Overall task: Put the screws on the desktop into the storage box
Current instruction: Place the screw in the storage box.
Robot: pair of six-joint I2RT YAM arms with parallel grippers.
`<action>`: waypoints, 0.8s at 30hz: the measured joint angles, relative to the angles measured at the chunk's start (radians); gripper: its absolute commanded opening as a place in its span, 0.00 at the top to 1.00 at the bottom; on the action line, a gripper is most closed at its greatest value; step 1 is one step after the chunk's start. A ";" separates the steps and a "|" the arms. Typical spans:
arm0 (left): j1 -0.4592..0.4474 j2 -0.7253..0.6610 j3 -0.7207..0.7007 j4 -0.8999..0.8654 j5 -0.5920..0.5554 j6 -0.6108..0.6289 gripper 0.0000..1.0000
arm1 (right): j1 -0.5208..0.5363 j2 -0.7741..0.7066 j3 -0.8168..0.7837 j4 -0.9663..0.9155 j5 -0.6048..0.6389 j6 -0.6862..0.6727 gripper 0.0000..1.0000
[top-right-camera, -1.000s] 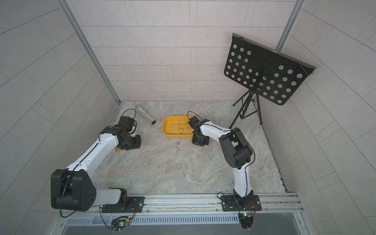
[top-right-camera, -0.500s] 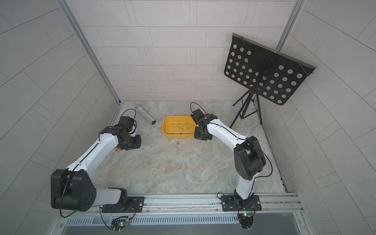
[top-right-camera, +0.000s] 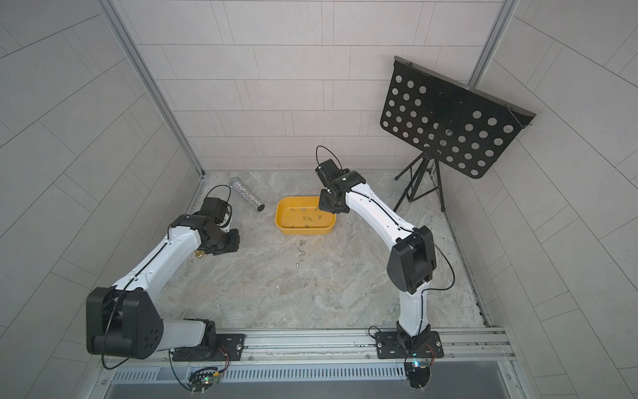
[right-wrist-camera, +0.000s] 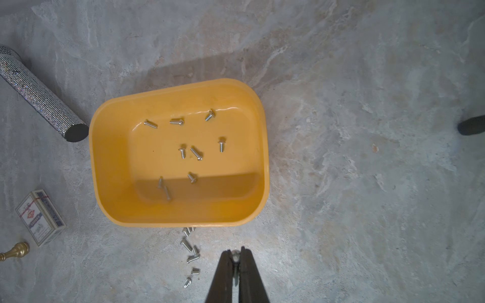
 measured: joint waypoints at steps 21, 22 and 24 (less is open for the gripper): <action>0.000 0.000 0.000 0.000 0.005 0.000 0.65 | 0.004 0.518 0.448 -0.135 -0.056 0.000 1.00; 0.000 0.000 0.000 0.000 0.006 0.000 0.65 | 0.004 0.526 0.451 -0.136 -0.058 0.001 1.00; 0.000 0.000 0.000 0.000 0.007 0.000 0.65 | 0.005 0.546 0.454 -0.137 -0.063 0.003 1.00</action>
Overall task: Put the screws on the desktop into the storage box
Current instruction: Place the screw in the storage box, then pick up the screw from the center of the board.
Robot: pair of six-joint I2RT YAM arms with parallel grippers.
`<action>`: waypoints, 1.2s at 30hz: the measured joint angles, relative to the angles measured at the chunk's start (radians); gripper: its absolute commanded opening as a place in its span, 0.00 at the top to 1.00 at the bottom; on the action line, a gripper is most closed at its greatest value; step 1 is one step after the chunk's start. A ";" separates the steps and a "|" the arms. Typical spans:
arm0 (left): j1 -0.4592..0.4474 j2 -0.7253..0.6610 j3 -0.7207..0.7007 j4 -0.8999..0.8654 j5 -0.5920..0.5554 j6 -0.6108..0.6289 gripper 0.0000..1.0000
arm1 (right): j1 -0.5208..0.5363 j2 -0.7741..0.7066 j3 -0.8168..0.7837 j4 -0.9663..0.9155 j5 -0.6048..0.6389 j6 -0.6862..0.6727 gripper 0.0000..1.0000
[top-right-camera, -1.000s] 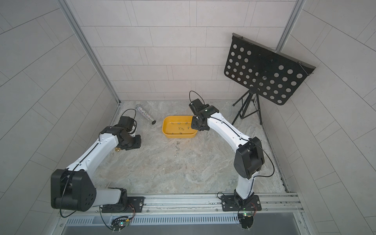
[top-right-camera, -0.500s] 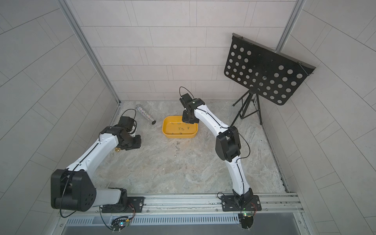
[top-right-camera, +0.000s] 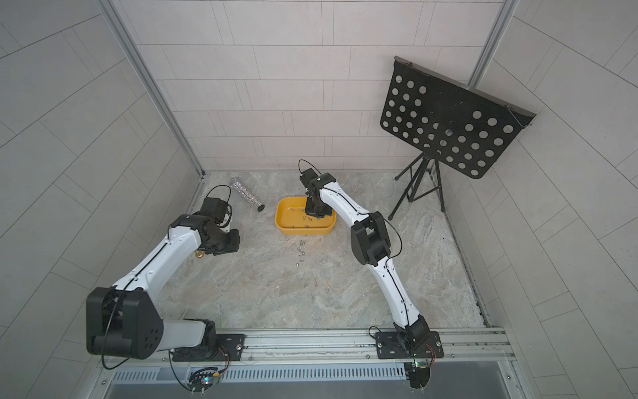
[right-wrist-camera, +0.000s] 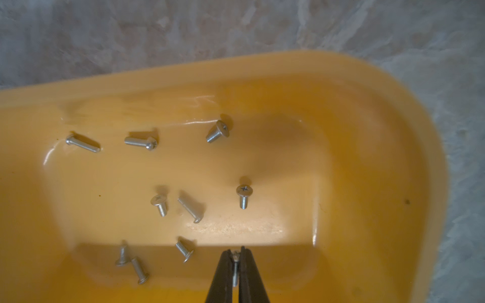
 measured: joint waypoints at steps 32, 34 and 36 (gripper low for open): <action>0.000 0.002 0.000 0.016 0.002 0.009 0.65 | 0.030 -0.343 -0.009 -0.025 0.078 -0.113 0.64; 0.000 0.002 -0.001 0.023 0.002 0.011 0.65 | 0.032 -0.504 -0.118 0.004 0.105 -0.128 0.63; -0.007 0.002 -0.003 0.028 0.000 0.012 0.62 | 0.029 -0.656 -0.241 0.041 0.131 -0.135 0.63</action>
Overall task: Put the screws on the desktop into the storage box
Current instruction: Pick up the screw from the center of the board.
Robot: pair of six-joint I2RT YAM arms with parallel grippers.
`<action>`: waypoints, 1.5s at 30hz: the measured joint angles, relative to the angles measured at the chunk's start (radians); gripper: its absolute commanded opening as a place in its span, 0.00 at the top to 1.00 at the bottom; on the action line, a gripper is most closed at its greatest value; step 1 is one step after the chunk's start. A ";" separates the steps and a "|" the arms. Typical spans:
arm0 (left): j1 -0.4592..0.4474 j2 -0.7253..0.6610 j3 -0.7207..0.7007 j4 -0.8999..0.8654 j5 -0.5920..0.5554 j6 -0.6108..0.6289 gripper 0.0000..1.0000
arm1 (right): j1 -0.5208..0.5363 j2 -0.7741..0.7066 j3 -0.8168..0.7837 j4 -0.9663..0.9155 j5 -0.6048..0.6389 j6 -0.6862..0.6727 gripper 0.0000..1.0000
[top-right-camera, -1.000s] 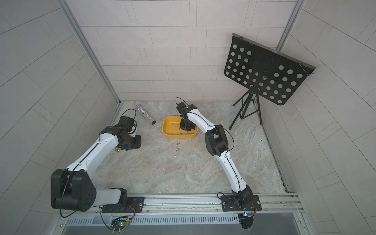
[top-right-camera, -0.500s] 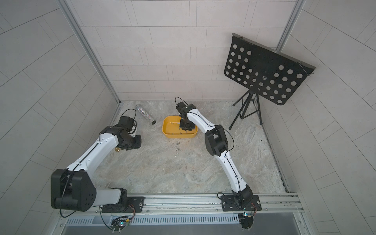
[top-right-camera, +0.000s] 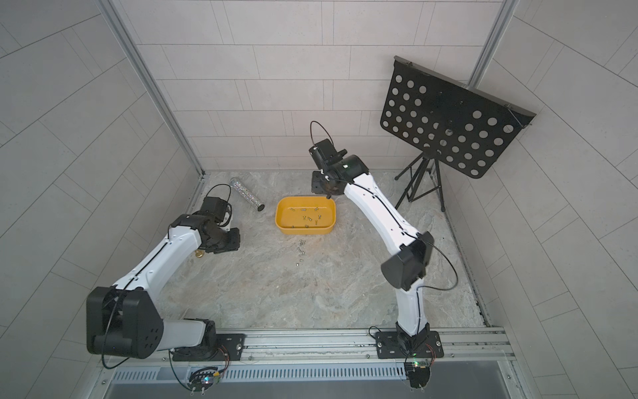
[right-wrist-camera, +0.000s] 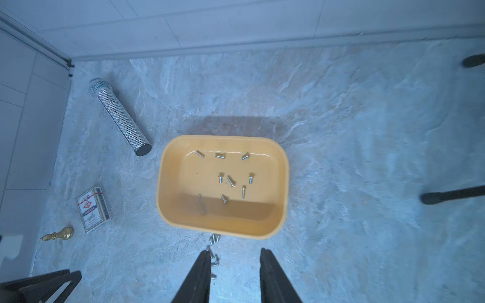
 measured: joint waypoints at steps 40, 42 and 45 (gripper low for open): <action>-0.701 0.337 0.162 0.068 -0.193 -0.392 0.57 | -0.232 -0.720 -1.016 0.231 -0.017 -0.049 0.62; -0.707 0.355 0.162 0.079 -0.191 -0.396 0.57 | -0.232 -0.720 -1.016 0.231 -0.019 -0.050 0.62; -0.712 0.375 0.162 0.092 -0.185 -0.401 0.57 | -0.232 -0.720 -1.016 0.231 -0.021 -0.050 0.62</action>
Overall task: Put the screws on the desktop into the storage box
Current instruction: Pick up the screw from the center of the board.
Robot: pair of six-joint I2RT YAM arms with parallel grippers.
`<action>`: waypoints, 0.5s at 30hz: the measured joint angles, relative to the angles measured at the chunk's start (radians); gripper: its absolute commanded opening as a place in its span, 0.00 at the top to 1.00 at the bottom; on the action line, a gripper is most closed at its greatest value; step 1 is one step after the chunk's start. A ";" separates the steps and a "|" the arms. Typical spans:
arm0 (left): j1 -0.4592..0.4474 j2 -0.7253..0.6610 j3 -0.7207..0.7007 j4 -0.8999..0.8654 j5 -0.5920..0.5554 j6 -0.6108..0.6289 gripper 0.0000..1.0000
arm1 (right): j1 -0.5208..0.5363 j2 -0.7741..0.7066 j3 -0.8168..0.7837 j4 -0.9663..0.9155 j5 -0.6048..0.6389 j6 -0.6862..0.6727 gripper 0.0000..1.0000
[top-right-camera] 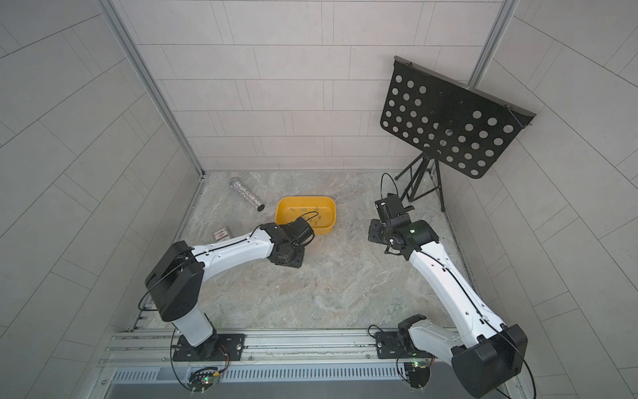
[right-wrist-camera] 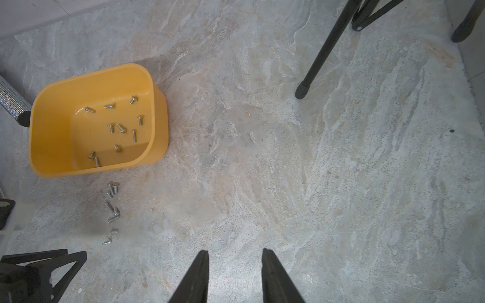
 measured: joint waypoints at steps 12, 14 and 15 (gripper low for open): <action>0.000 0.084 0.015 0.037 0.024 -0.006 0.60 | 0.000 0.000 0.000 0.001 -0.004 0.000 0.61; 0.000 0.098 0.019 0.043 0.026 -0.006 0.60 | 0.000 0.000 0.000 0.001 -0.004 0.000 0.61; 0.000 0.103 0.019 0.045 0.026 -0.006 0.60 | 0.000 0.000 0.000 0.001 -0.004 -0.001 0.61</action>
